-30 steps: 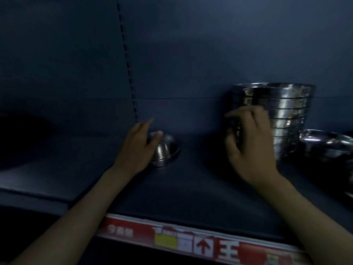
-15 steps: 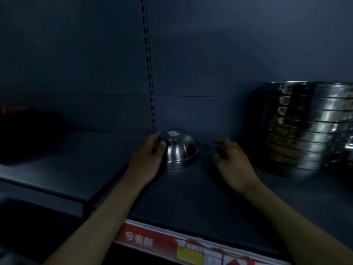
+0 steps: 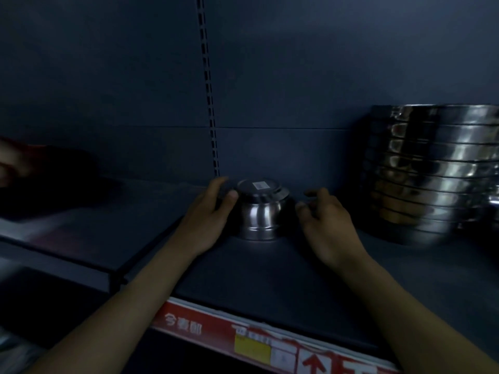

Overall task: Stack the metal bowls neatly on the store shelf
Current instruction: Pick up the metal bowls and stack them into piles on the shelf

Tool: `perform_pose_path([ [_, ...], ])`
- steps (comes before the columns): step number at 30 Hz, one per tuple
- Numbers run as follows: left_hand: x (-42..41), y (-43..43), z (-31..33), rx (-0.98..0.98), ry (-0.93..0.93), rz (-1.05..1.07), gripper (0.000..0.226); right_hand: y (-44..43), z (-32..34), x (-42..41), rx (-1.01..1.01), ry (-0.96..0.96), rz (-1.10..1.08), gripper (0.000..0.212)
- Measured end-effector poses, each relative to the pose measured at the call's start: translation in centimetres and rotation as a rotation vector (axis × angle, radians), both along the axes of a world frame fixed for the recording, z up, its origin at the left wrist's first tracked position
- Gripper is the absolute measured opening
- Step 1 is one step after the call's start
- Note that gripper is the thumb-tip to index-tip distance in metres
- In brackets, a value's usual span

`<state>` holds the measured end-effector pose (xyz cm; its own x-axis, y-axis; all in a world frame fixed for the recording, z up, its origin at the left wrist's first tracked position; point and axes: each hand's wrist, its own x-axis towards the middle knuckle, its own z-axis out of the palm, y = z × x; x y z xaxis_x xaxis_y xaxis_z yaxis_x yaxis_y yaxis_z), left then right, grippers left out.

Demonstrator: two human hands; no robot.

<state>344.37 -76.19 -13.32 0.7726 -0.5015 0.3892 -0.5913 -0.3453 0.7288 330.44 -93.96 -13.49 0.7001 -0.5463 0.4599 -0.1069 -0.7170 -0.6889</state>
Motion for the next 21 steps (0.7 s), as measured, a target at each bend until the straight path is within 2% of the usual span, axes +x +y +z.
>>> perform_pose_path([
  [4,0.77,-0.19,0.18,0.041,0.095,0.194,0.048,-0.07,0.15,-0.04,0.045,0.093,0.020,0.037],
  [7,0.45,-0.38,0.34,0.130,0.102,0.157,0.050,0.01,0.09,0.13,0.039,0.218,0.029,0.042],
  [11,0.32,-0.20,0.45,0.104,0.081,0.107,0.037,-0.14,-0.07,0.37,-0.049,0.259,0.055,0.038],
  [17,0.32,0.10,0.14,-0.036,0.054,0.048,0.035,-0.28,0.29,-0.19,0.000,0.171,0.047,0.036],
  [20,0.53,0.14,0.21,-0.051,0.034,0.030,0.054,-0.03,0.70,-0.44,0.034,0.058,0.046,0.032],
  [21,0.54,0.15,0.19,-0.070,0.026,0.020,0.052,0.04,0.82,-0.51,0.050,0.022,0.044,0.032],
])
